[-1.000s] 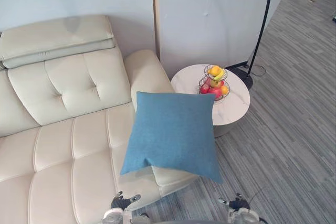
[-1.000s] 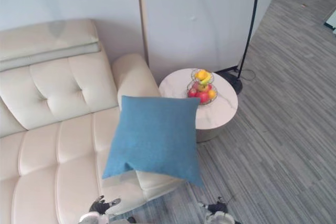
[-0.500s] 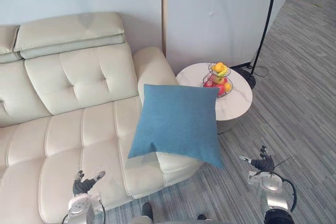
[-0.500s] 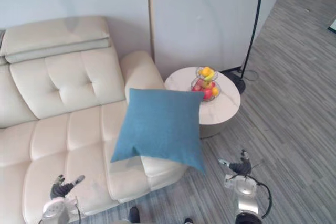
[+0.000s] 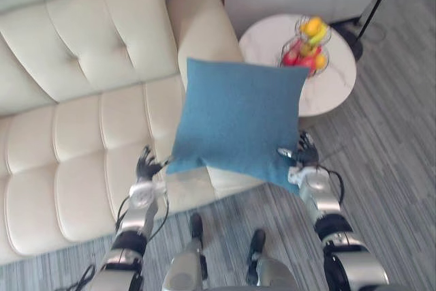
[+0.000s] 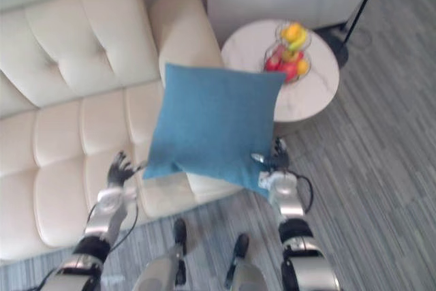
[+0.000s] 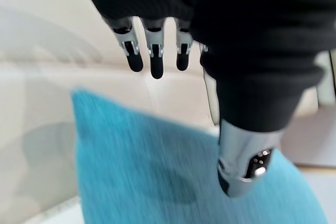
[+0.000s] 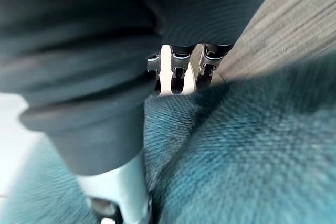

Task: Pick up cushions and gather them together orderly.

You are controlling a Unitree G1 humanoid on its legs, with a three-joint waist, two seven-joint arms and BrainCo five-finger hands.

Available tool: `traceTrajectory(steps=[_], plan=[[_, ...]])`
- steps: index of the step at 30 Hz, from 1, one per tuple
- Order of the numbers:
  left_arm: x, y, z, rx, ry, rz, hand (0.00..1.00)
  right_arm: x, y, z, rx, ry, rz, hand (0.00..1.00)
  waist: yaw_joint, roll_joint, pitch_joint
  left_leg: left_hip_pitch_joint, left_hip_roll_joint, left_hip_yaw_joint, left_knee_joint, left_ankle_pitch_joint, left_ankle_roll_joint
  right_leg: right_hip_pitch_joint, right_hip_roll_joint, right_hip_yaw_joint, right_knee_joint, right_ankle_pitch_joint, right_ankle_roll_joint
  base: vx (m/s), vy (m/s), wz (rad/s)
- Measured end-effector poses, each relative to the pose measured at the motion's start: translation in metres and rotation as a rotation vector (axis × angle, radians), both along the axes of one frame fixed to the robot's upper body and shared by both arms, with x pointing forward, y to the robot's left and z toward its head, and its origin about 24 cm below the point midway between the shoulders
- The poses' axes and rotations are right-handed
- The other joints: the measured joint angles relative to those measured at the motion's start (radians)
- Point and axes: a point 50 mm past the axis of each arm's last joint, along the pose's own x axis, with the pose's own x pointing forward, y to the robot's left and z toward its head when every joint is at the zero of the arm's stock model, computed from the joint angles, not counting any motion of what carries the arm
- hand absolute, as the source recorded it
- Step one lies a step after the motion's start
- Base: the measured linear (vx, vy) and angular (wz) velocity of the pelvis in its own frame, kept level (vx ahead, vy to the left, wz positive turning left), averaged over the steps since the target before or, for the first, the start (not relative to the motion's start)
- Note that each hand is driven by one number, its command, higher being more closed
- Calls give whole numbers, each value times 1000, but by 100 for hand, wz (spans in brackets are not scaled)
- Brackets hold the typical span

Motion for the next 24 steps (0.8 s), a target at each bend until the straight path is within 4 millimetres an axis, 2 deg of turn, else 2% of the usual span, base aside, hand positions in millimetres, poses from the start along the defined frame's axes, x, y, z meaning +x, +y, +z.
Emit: traceTrajectory(steps=[1, 4, 7, 11, 14, 16, 18, 20, 22, 24], plan=[[8, -6, 9, 1, -25, -17, 100, 5, 3, 8, -2, -21, 4, 100, 0, -1, 18, -14, 2, 2, 5, 0, 0, -18, 0, 5, 9, 1, -1, -39, 15, -10], [25, -22, 29, 25, -77, -69, 100, 17, 9, 28, 5, -80, 8, 100, -1, -1, 37, -73, 8, 6, 5, 17, -3, -92, 2, 18, 28, 7, -9, -47, 8, -13], [34, -25, 43, 36, -111, -69, 100, 23, 14, 43, 7, -132, 11, 100, 3, 1, 47, -107, 17, 24, 4, 25, -5, -141, 9, 34, 40, 12, -15, -39, 4, -17], [39, -26, 56, 15, -164, -68, 100, 24, 20, 57, 21, -201, 28, 100, 6, 1, 47, -131, 29, 28, 4, 32, -12, -179, 16, 42, 61, 11, -19, -24, -4, -9], [39, -33, 63, 3, -199, -93, 100, 19, 19, 59, 42, -231, 29, 100, 9, 1, 47, -130, 34, 28, 4, 32, -13, -179, 15, 42, 67, 8, -19, 4, 0, 1], [37, -39, 72, -12, -245, -118, 100, 11, 18, 54, 52, -247, 29, 100, 13, 1, 47, -126, 36, 28, 4, 32, -13, -179, 13, 42, 76, 5, -19, 29, 3, 3], [32, -41, 72, -22, -266, -127, 100, 3, 19, 46, 74, -238, 30, 100, 15, 1, 47, -116, 35, 32, 4, 32, -13, -171, 12, 47, 78, 5, -18, 45, 13, -2], [25, -42, 67, -31, -263, -134, 100, -4, 21, 38, 91, -223, 30, 100, 15, 1, 47, -97, 33, 36, 4, 31, -13, -153, 11, 50, 76, 3, -17, 55, 5, -2], [3, -49, 50, -73, -244, -150, 100, -27, 21, 15, 112, -178, 24, 100, 13, 3, 45, -38, 24, 34, 2, 28, -17, -87, 8, 50, 64, -8, -12, 77, 9, 6], [-13, -51, 40, -95, -230, -157, 100, -40, 19, 2, 108, -147, 32, 100, 11, 4, 38, -3, 22, 26, -2, 18, -29, -49, 11, 49, 56, -17, -11, 47, 20, 7]])
